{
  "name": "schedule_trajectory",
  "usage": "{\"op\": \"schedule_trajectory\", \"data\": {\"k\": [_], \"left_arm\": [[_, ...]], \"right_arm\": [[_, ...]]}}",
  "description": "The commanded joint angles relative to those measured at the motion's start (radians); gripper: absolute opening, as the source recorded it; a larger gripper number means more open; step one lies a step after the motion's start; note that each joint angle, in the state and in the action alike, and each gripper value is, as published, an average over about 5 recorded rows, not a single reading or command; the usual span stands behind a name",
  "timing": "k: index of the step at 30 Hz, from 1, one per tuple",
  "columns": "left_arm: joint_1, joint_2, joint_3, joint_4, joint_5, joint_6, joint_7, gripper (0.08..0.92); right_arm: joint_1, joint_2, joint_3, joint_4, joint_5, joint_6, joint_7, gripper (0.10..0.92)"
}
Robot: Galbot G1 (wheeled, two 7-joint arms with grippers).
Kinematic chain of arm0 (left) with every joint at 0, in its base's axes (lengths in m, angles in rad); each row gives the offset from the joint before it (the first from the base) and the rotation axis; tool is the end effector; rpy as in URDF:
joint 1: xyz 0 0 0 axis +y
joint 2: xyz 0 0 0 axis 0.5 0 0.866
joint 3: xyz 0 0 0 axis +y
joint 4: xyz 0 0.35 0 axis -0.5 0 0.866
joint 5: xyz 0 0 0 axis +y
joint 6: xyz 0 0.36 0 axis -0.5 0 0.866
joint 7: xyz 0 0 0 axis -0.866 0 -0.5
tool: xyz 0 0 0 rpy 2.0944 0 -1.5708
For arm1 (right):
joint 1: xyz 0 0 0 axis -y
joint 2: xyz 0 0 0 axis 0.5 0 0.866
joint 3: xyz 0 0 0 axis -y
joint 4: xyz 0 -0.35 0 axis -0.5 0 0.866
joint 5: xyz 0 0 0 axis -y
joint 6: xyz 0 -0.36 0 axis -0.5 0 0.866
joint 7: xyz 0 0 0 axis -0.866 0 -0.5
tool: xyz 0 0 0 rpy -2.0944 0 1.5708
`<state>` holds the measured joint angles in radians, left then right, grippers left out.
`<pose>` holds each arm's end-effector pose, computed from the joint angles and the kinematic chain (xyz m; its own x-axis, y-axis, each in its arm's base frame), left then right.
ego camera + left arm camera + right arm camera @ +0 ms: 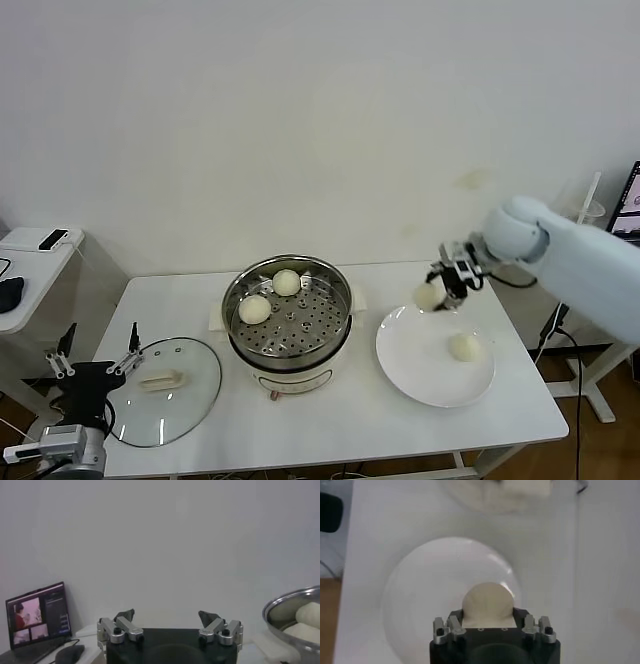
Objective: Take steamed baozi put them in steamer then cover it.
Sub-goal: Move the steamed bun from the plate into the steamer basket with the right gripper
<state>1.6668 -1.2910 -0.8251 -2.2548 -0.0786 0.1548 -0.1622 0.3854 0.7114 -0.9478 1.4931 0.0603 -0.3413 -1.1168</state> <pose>0.1618 0.1135 -0.2320 -0.9687 -0.2472 -0.0209 -0.2410 0.9180 0.3149 0.5172 -0.0531 -0.0360 -0.3313 -0.2277 0.9156 -0.9020 -0.2084 -0.3782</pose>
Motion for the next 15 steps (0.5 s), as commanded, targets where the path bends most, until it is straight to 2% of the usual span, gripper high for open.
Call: {"op": "schedule_trajectory", "data": {"k": [1,7,15], "left_arm": [[0.002,-0.003,-0.017,-0.001,-0.002,-0.001,0.0,0.823],[0.007,-0.004,-0.031,-0.004,-0.004,-0.001,0.0,0.823],[0.012,-0.003,-0.05,-0.013,-0.007,0.002,0.0,0.823]], "right_arm": [[0.251,0.221,-0.132,-0.005,0.089,-0.005,0.033,0.628],[0.218,0.351,-0.164,-0.006,0.094,0.013,0.069,0.63],[0.131,0.475,-0.186,-0.057,0.086,0.133,0.09,0.628]]}}
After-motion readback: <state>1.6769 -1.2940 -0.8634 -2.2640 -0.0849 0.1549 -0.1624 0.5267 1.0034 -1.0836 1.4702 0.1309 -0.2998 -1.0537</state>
